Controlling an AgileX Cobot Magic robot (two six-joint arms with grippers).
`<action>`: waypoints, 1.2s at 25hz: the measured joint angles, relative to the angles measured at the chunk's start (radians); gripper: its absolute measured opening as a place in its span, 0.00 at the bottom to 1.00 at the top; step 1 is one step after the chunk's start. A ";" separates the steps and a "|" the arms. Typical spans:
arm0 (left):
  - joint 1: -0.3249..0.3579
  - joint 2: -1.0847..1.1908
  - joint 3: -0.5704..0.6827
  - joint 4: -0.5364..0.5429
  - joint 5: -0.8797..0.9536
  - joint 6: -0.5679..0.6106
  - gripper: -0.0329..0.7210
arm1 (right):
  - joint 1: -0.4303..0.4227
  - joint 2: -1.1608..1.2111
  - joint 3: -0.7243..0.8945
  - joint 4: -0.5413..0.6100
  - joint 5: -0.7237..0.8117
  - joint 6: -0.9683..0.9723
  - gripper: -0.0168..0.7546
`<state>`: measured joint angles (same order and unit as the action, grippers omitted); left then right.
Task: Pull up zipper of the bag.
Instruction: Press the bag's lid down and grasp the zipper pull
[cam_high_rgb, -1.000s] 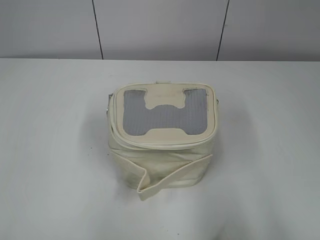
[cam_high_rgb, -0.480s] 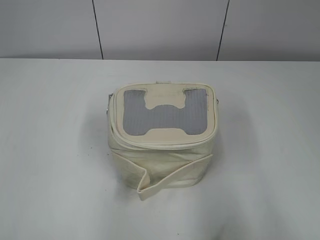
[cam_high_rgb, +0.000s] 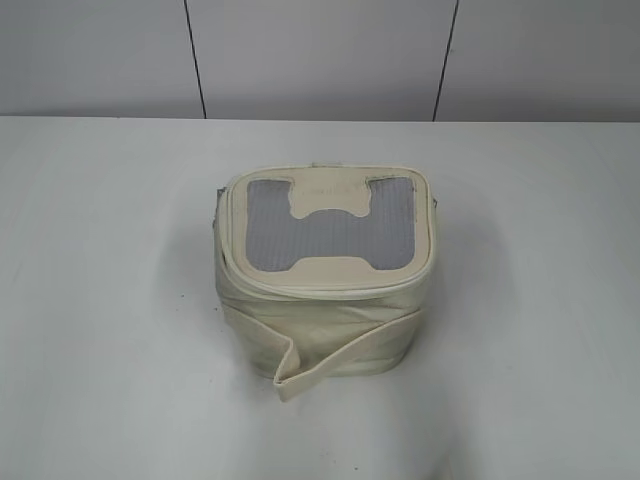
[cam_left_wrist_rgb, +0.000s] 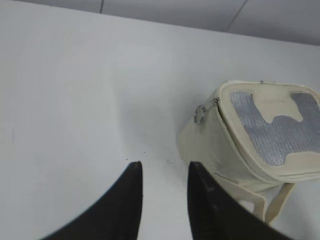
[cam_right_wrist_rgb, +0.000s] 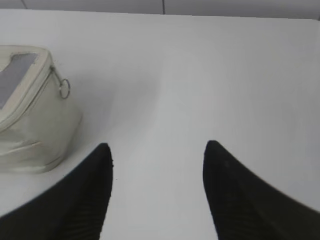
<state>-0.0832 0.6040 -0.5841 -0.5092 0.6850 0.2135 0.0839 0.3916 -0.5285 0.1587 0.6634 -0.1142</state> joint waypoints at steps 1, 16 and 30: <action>0.000 0.052 -0.009 -0.043 -0.001 0.041 0.36 | 0.019 0.036 -0.003 0.009 -0.007 -0.018 0.61; 0.000 0.578 -0.164 -0.249 0.100 0.549 0.47 | 0.118 0.818 -0.445 0.140 0.039 -0.386 0.61; -0.055 0.803 -0.239 -0.401 -0.019 0.693 0.50 | 0.248 1.479 -1.240 0.253 0.473 -0.677 0.61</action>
<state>-0.1379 1.4071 -0.8226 -0.9098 0.6657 0.9067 0.3322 1.8704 -1.7682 0.4121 1.1365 -0.7908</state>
